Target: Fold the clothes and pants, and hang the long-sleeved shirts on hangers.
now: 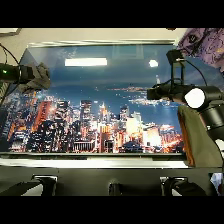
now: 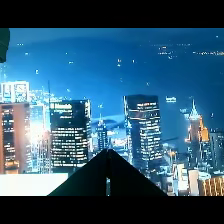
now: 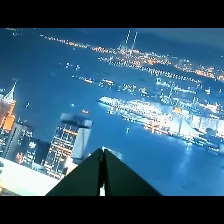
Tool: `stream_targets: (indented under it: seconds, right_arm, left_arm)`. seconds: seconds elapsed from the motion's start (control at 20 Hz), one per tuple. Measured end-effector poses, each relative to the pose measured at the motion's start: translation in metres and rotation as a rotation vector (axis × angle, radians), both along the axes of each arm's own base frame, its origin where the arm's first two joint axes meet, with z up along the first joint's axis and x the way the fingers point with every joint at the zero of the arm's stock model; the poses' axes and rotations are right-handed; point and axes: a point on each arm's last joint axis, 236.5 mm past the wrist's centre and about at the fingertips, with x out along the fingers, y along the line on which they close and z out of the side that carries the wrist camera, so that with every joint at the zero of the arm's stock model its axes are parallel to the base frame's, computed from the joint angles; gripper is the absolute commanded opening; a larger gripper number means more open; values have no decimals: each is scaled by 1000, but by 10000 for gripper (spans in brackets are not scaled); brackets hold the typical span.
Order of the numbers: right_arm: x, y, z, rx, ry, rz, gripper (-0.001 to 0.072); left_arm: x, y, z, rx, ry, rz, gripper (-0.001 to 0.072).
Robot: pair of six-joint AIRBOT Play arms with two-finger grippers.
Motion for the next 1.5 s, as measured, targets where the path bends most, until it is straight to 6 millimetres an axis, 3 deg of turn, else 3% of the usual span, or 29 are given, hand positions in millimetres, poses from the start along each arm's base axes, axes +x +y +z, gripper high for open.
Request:
stream_targets:
  seconds: [1.2,1.25,1.3,1.5]
  right_arm:
    - [0,0,0,0,0,0,37]
    - [0,0,0,0,0,0,37]
    - [0,0,0,0,0,0,37]
    - [0,0,0,0,0,0,37]
  left_arm:
    - [1,0,0,-1,-1,0,31]
    - [1,0,-1,-1,-1,0,185]
    - [3,0,-1,-1,-5,1,720]
    - [19,14,-19,10,18,76,718]
